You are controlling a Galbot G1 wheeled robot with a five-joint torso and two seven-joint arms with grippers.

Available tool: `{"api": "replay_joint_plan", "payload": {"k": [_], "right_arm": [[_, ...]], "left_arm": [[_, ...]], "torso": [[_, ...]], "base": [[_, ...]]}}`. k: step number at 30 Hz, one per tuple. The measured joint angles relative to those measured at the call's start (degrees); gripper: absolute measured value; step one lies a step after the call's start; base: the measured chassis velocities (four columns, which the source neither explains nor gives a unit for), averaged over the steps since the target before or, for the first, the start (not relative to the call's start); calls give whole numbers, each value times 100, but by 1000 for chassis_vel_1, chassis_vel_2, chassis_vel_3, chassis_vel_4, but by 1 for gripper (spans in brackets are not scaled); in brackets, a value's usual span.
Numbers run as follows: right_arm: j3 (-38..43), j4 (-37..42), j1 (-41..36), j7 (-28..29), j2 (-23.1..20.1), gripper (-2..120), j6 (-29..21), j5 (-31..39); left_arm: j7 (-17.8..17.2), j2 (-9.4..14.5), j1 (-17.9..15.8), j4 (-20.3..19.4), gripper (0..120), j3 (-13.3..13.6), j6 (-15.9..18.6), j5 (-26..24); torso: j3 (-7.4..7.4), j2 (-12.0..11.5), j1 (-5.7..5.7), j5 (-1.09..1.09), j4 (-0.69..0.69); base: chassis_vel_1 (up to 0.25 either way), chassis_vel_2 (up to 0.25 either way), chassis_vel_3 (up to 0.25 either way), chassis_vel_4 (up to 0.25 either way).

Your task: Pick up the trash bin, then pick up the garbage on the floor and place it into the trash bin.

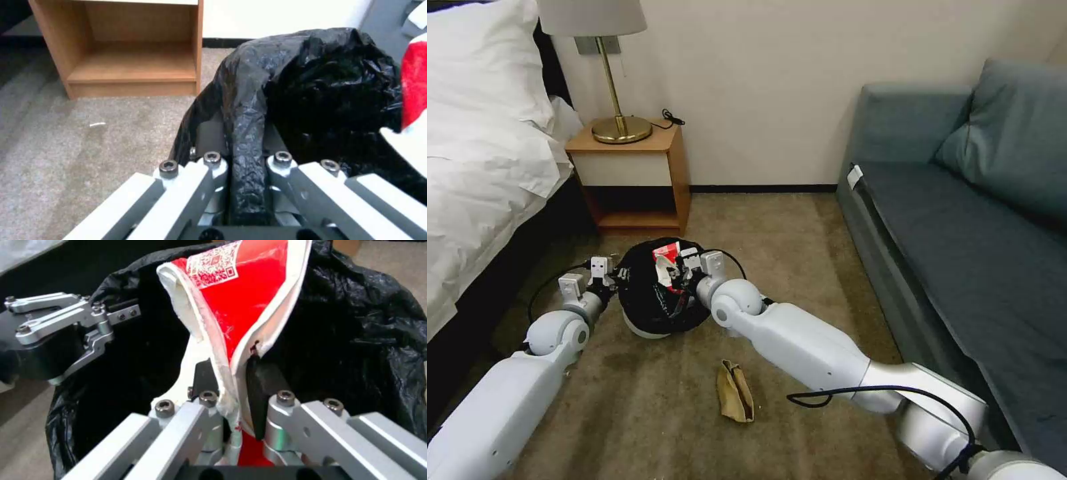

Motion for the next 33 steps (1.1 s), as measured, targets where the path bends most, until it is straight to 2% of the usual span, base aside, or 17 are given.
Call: {"api": "replay_joint_plan", "payload": {"k": [4,8,9,11,12,14,15,17,18,20,23,26,33], "right_arm": [[-2,0,7,140,14,13,-22,12],[8,0,1,170,-2,30,-22,17],[8,0,1,170,-2,30,-22,17],[19,9,-16,194,-5,43,-22,19],[19,9,-16,194,-5,43,-22,19],[25,41,-21,218,-3,53,-23,27],[25,41,-21,218,-3,53,-23,27],[40,105,-25,255,-9,65,-31,59],[40,105,-25,255,-9,65,-31,59],[40,150,-43,276,-28,75,-36,69],[40,171,-55,285,-32,82,-40,71],[40,185,-69,313,-28,96,-43,69],[53,184,-13,339,-9,100,-44,68]], "left_arm": [[3,-15,-11,17,4,0,-1,0],[25,-33,-15,54,4,-1,-9,14],[25,-33,-15,54,4,-1,-9,14],[44,-43,-14,82,4,-14,-15,33],[44,-43,-14,82,4,-14,-15,33],[51,-51,-10,96,4,-25,-20,43],[51,-51,-10,96,4,-25,-20,43],[60,-64,0,108,4,-38,-30,58],[60,-64,0,108,4,-38,-30,58],[69,-82,14,119,4,-60,-35,75],[75,-85,19,122,4,-66,-36,83],[80,-88,23,129,4,-79,-41,88],[80,-87,18,128,4,-80,-41,83]], "torso": [[0,0,0,0,0],[0,0,0,0,0],[0,0,0,0,0],[0,0,0,0,0],[0,0,0,0,0],[0,0,0,1,1],[0,0,0,1,1],[0,0,0,1,1],[0,0,0,1,1],[0,0,0,1,1],[0,0,0,1,0],[0,0,0,1,1],[0,0,-1,1,1]], "base": [[0,0,0,0],[0,0,0,0],[0,0,0,0],[0,0,0,0],[0,0,0,0],[0,0,0,0],[0,0,0,0],[0,0,0,0],[0,0,0,0],[0,0,0,0],[0,0,0,0],[0,0,0,0],[0,0,0,0]]}}
